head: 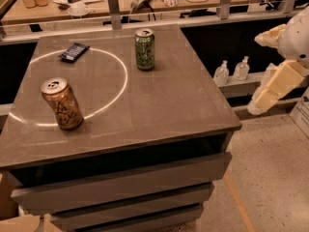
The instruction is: Move green can near orange can
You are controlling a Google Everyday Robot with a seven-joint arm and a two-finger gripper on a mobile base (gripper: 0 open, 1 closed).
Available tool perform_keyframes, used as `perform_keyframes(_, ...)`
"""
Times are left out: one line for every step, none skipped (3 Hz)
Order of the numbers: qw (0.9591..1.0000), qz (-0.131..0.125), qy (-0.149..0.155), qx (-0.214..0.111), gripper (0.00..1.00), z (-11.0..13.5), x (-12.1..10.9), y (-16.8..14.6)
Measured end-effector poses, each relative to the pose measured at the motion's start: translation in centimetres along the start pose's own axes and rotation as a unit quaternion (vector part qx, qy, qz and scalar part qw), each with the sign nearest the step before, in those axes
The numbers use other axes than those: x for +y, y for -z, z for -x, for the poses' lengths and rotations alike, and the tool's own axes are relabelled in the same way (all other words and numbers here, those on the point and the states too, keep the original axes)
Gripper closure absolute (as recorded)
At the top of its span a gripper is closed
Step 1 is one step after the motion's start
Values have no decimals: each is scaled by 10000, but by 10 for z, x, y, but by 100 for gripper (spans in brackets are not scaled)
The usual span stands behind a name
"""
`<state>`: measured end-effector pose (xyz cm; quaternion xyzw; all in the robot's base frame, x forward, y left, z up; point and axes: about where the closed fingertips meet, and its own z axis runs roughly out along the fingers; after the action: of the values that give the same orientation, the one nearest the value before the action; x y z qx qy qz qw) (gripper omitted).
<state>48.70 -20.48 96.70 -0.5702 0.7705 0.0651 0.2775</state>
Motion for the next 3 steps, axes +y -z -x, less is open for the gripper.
perform_keyframes(9926,159,-350,-1148,0,20,-30,-34)
perform_keyframes(9730,423,-695,-2161,0,51,-55,-69)
perform_keyframes(9670,326,-852,-2378,0,80,-78,-77)
